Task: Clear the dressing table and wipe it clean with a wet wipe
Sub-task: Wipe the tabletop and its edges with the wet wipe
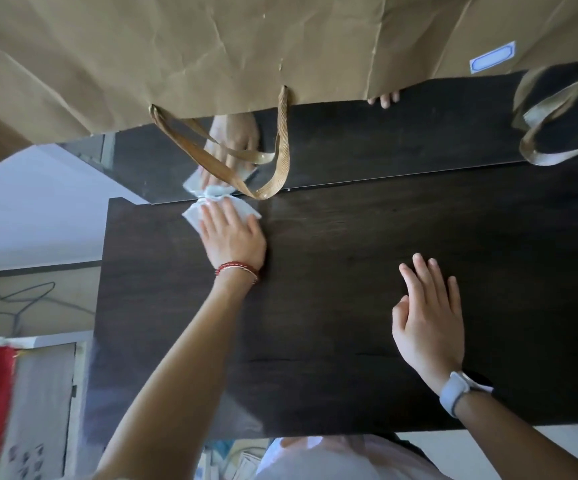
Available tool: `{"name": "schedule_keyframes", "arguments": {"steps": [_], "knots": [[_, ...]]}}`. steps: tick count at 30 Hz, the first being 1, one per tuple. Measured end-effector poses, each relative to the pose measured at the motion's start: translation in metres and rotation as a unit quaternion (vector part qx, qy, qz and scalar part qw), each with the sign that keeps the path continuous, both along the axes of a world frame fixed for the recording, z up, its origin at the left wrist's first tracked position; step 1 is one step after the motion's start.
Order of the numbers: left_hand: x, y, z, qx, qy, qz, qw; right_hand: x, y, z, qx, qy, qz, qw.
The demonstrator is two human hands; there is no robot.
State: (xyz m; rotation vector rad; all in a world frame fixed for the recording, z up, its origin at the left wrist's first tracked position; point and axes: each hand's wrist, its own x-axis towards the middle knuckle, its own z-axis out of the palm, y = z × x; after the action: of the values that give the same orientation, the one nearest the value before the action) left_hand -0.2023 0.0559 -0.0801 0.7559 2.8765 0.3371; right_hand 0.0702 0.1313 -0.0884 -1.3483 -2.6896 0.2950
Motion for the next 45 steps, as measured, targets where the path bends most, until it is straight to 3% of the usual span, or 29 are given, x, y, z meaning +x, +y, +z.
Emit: {"name": "schedule_keyframes", "arguments": {"steps": [5, 10, 16, 20, 26, 32, 38, 45], "knots": [[0.060, 0.046, 0.002, 0.026, -0.021, -0.230, 0.973, 0.000, 0.000, 0.000, 0.005, 0.006, -0.004, 1.000], [0.064, 0.061, 0.005, 0.025, -0.028, -0.306, 0.951, 0.000, 0.000, 0.001, 0.001, -0.005, -0.003, 1.000], [-0.011, -0.018, -0.006, -0.052, 0.009, -0.137, 0.989, 0.000, 0.000, 0.000, -0.004, -0.004, -0.004, 1.000], [-0.009, -0.012, 0.002, -0.016, -0.001, -0.026, 1.000, -0.001, 0.001, 0.001, -0.009, -0.013, -0.006, 1.000], [0.073, 0.065, 0.008, 0.019, -0.029, -0.212, 0.977, 0.000, 0.001, 0.000, -0.003, -0.004, -0.008, 1.000], [0.084, 0.090, 0.011, -0.007, -0.049, -0.288, 0.956, 0.000, 0.002, 0.002, -0.002, -0.008, -0.002, 1.000], [0.030, 0.003, 0.003, -0.051, -0.023, -0.152, 0.987, -0.001, 0.000, 0.001, -0.003, -0.011, -0.003, 1.000], [-0.035, -0.080, 0.014, -0.108, -0.058, -0.043, 0.992, -0.035, -0.030, 0.001, -0.014, -0.020, -0.056, 0.998]]}}
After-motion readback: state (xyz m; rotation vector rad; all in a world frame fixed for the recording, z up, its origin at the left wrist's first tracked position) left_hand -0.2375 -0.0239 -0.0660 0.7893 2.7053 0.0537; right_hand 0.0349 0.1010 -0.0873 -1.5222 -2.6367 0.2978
